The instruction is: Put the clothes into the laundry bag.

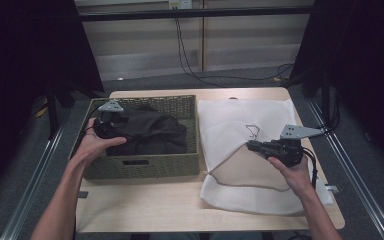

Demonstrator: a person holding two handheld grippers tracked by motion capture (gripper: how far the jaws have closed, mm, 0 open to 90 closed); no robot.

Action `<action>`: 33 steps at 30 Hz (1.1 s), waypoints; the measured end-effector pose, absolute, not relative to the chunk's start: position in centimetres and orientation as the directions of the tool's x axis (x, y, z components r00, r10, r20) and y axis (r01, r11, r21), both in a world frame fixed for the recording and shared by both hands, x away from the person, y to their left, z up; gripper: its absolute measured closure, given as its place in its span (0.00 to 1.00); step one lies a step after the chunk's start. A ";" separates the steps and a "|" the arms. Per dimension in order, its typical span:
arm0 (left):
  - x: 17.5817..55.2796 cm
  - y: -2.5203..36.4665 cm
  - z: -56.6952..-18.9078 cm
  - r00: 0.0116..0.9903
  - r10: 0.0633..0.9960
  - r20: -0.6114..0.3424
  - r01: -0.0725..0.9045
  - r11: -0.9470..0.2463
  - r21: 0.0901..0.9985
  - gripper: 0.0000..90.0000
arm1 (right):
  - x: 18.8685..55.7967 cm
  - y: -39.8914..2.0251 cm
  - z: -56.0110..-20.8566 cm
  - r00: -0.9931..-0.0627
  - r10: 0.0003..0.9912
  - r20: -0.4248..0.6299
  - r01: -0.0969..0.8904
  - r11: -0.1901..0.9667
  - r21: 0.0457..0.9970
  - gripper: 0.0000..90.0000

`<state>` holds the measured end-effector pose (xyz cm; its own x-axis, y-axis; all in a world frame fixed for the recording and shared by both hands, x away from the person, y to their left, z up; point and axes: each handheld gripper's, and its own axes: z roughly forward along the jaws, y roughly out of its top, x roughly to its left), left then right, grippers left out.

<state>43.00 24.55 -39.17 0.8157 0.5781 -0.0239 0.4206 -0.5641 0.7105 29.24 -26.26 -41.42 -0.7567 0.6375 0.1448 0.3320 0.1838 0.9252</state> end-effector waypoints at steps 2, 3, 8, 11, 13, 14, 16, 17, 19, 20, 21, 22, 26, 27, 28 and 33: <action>43.5 24.7 -39.4 0.812 0.580 -0.063 0.445 -0.544 0.711 0.07 | 29.3 -26.2 -41.5 -0.756 0.638 0.148 0.337 0.186 0.923 0.99; 43.7 24.6 -39.8 0.823 0.563 -0.076 0.443 -0.552 0.706 0.06 | 29.3 -26.1 -41.5 -0.756 0.638 0.143 0.335 0.190 0.923 0.99; 44.1 24.3 -40.7 0.832 0.547 -0.089 0.457 -0.587 0.668 0.04 | 29.4 -26.1 -41.6 -0.755 0.640 0.145 0.339 0.191 0.921 0.99; 44.0 23.5 -41.6 0.854 0.514 -0.080 0.444 -0.641 0.626 0.03 | 29.4 -26.1 -41.6 -0.755 0.640 0.143 0.339 0.194 0.921 0.99; 44.0 23.3 -41.9 0.867 0.491 -0.081 0.432 -0.661 0.614 0.02 | 29.4 -26.1 -41.6 -0.754 0.641 0.143 0.341 0.195 0.920 0.99; 44.0 23.3 -41.9 0.867 0.491 -0.081 0.432 -0.661 0.614 0.02 | 29.4 -26.1 -41.6 -0.754 0.641 0.143 0.341 0.195 0.920 0.99; 44.0 23.1 -42.3 0.863 0.495 -0.095 0.445 -0.659 0.606 0.01 | 29.4 -26.1 -41.6 -0.755 0.640 0.141 0.341 0.200 0.919 0.99; 44.0 23.1 -42.4 0.867 0.490 -0.089 0.440 -0.671 0.597 0.01 | 29.4 -26.0 -41.7 -0.757 0.638 0.139 0.341 0.204 0.918 0.99; 44.0 22.9 -42.8 0.869 0.487 -0.086 0.443 -0.688 0.575 0.00 | 29.4 -26.0 -41.7 -0.757 0.639 0.140 0.342 0.205 0.917 0.99; 43.9 22.9 -43.2 0.863 0.497 -0.094 0.454 -0.679 0.577 0.00 | 29.5 -26.0 -41.7 -0.756 0.639 0.142 0.346 0.206 0.915 0.99; 43.9 22.8 -43.3 0.864 0.496 -0.087 0.452 -0.685 0.572 0.00 | 29.5 -26.0 -41.8 -0.756 0.639 0.141 0.346 0.208 0.915 0.99; 43.9 22.8 -43.3 0.864 0.496 -0.087 0.452 -0.685 0.572 0.00 | 29.5 -26.0 -41.8 -0.756 0.639 0.141 0.346 0.208 0.915 0.99; 43.7 22.8 -43.5 0.853 0.512 -0.105 0.477 -0.682 0.554 0.00 | 29.5 -26.0 -41.9 -0.755 0.641 0.137 0.347 0.214 0.913 0.99; 44.1 23.2 -43.5 0.873 0.479 -0.090 0.450 -0.720 0.528 0.00 | 29.5 -26.0 -41.9 -0.755 0.641 0.138 0.348 0.212 0.913 0.99; 44.2 23.2 -43.7 0.876 0.472 -0.100 0.449 -0.724 0.524 0.00 | 29.5 -26.1 -41.9 -0.755 0.641 0.138 0.348 0.213 0.913 0.99; 44.6 21.8 -44.2 0.885 0.465 -0.041 0.434 -0.787 0.439 0.00 | 29.6 -26.0 -41.9 -0.754 0.642 0.141 0.352 0.214 0.911 0.99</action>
